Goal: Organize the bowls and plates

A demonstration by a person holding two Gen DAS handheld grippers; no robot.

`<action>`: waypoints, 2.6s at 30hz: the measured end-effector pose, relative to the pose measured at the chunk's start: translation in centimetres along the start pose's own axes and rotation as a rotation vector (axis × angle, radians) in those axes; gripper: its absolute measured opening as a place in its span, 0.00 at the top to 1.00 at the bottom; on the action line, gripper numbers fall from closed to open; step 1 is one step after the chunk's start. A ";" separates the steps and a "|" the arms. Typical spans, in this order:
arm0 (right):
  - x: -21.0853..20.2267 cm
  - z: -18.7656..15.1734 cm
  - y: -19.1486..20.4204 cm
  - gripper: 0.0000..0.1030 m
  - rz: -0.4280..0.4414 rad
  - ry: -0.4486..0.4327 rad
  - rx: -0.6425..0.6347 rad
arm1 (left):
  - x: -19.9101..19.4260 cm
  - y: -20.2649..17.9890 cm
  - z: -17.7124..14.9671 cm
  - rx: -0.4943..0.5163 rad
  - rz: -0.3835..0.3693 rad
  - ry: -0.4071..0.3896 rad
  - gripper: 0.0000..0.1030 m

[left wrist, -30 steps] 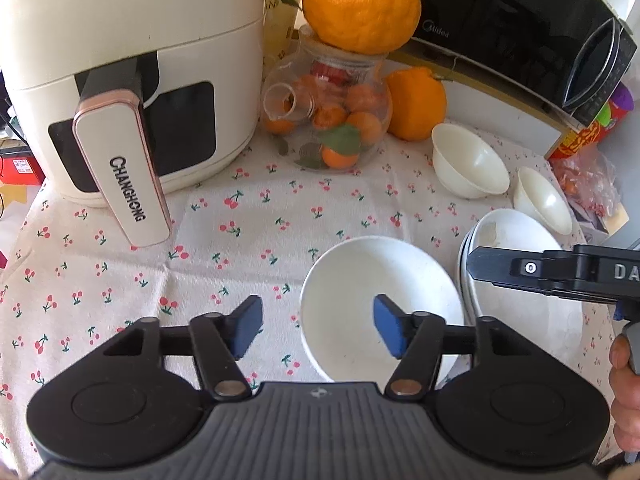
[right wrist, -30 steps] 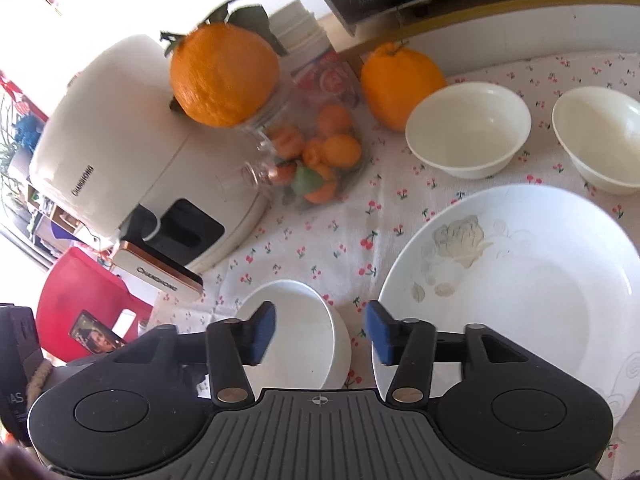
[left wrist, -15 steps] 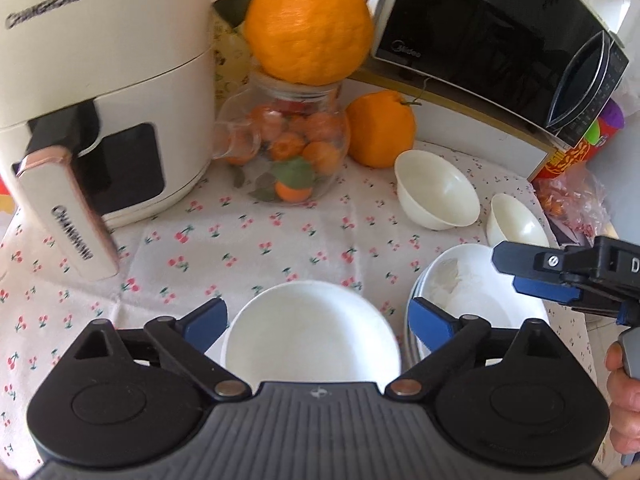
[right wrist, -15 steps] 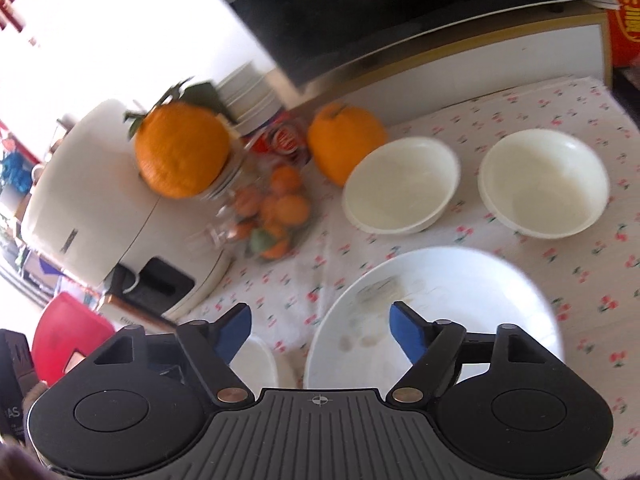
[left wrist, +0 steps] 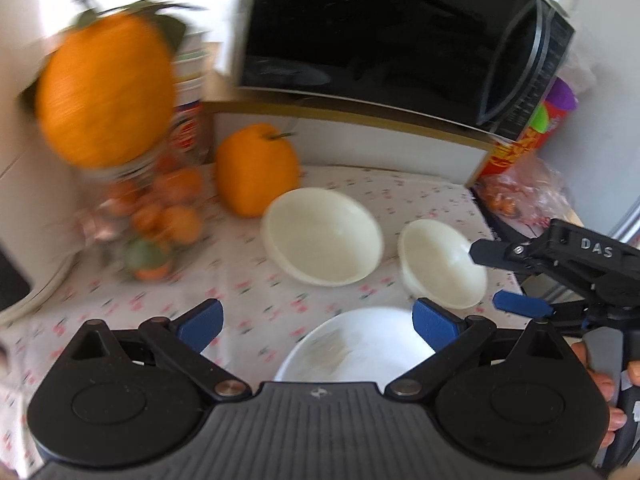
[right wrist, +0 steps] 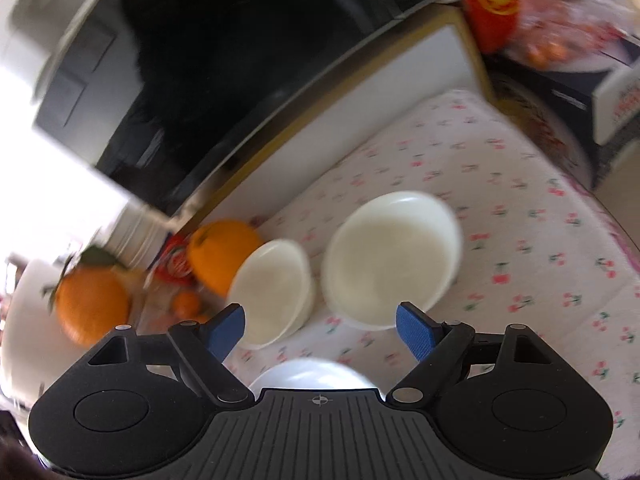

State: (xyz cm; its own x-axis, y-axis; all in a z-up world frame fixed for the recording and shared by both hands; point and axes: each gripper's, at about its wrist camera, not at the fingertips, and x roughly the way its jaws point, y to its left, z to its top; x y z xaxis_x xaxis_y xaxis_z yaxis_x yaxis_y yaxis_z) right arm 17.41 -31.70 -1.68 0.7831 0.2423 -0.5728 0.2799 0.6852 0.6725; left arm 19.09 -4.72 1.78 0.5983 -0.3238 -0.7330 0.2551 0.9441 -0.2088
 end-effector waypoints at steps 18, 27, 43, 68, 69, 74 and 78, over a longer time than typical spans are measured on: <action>2.4 3.7 -7.7 0.18 -0.057 -0.007 0.255 | 8.6 -7.1 3.4 0.229 -0.090 -0.025 0.17; 4.0 3.8 -9.2 0.18 -0.062 0.024 0.329 | 12.0 -7.5 5.3 0.249 -0.162 -0.016 0.38; 4.5 3.4 -8.9 0.53 -0.078 0.037 0.318 | 14.8 -8.2 5.4 0.298 -0.170 0.090 0.66; 1.8 3.6 -6.7 0.84 -0.028 -0.003 0.254 | 11.1 -7.6 5.7 0.303 -0.140 0.060 0.89; 1.6 3.6 -6.6 0.84 -0.023 -0.006 0.252 | 10.8 -7.6 5.7 0.301 -0.140 0.058 0.89; 0.7 3.4 -6.1 0.84 -0.010 -0.014 0.242 | 9.6 -7.7 5.4 0.288 -0.128 0.051 0.89; -0.2 3.2 -5.8 0.84 -0.002 -0.022 0.232 | 8.6 -7.8 5.0 0.267 -0.115 0.047 0.89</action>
State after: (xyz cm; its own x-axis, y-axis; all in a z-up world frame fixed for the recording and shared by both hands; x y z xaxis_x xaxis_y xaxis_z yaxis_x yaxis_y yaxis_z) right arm 17.41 -37.94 -3.94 0.7937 0.2236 -0.5657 0.4002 0.5085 0.7624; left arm 26.02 -15.19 0.32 0.5192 -0.4188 -0.7450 0.5138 0.8495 -0.1195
